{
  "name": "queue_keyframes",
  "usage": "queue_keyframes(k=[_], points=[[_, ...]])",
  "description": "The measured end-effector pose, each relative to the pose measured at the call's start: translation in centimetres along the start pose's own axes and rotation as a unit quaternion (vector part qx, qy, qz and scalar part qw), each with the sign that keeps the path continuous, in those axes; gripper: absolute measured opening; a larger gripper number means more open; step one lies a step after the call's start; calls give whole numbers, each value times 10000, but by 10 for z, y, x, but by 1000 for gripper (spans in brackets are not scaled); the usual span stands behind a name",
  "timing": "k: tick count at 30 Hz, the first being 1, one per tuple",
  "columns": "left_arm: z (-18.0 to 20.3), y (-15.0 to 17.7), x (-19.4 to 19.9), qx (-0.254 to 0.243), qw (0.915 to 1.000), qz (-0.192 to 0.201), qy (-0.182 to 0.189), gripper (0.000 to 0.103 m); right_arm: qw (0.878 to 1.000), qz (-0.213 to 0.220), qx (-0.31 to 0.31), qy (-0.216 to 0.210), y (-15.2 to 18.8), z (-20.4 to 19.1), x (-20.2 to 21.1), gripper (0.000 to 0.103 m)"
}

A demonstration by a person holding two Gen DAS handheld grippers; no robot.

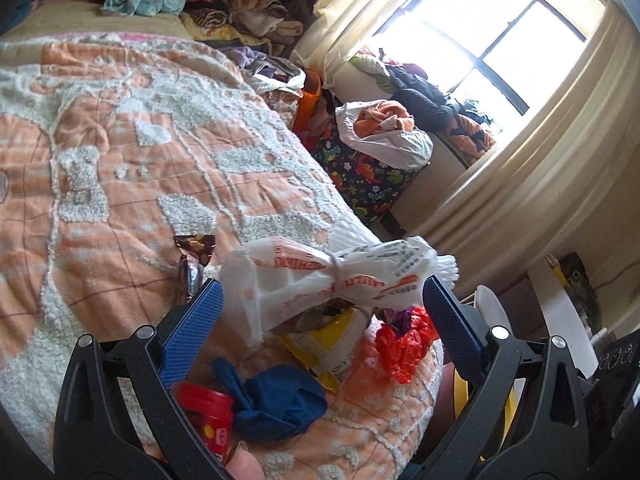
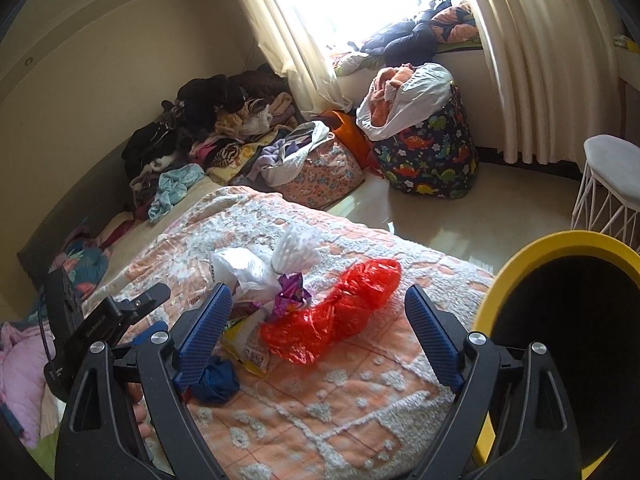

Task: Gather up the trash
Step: 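Grasp the white plastic bag with the left tool while the right tool grasps another white foam mesh, then carry the white bag in the left tool while the right tool carries the foam mesh over the bin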

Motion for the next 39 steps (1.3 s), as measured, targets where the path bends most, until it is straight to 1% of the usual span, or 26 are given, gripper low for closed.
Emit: queue_keyframes(k=[2,4,7,9,11,14,16,17,18,20,22,24,26,27,28,29,30,33,39], points=[[-7,1,-4,100,9999,-60,-28,92,10000,-35,28,-6,-1,-5,-10,85],[-15,2,-8,228,9996,-123,-54,89,10000,-67,31,6,-3,-10,-20,85],[-23,4,-15,381,9990,-227,-94,81,9999,-92,109,40,-6,-15,-34,85],[-27,6,-19,492,9983,-289,-83,71,9998,-109,128,65,-7,-18,-43,85],[-30,7,-21,543,9980,-314,-81,70,9998,-162,93,80,-7,-19,-53,85],[-32,7,-22,598,9977,-324,-55,62,9997,-219,58,109,-8,-20,-66,85],[-35,7,-21,642,9974,-318,-51,60,9996,-260,49,133,-8,-20,-75,85],[-35,6,-22,658,9973,-314,-51,56,9995,-288,45,146,-7,-21,-78,85],[-37,6,-21,663,9973,-303,-88,53,9993,-329,24,151,-6,-20,-83,85],[-41,6,-20,714,9969,-311,-112,51,9990,-428,-63,134,-4,-18,-92,81],[-46,7,-20,730,9966,-343,-186,49,9981,-565,-140,188,0,-14,-102,76],[-50,8,-21,792,9960,-366,-204,44,9974,-658,-256,163,3,-12,-111,71],[-53,8,-20,780,9960,-368,-215,42,9962,-774,-354,193,8,-8,-120,64],[-52,7,-20,770,9961,-366,-212,42,9956,-826,-420,156,11,-7,-123,55],[-51,7,-19,750,9963,-367,-206,41,9944,-917,-515,87,15,-7,-126,45],[-49,7,-21,722,9965,-369,-206,39,9937,-969,-565,41,17,-8,-129,37],[-48,8,-20,691,9967,-371,-202,38,9932,-1001,-602,-33,20,-10,-129,26],[-45,8,-20,632,9972,-367,-170,33,9946,-922,-468,-129,21,-16,-124,18],[-34,5,-18,390,9986,-330,-96,24,9960,-763,-449,-146,19,-17,-108,16]])
Point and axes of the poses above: each gripper's, at about its wrist camera, not at the fingertips, and x roughly against the way its jaws point, z to its right, y to its underside, the point moved 9 cm from there along -x, roughly the way its jaws point, and after that the axes turned 14 degrees about z, right-handed, at the moved point
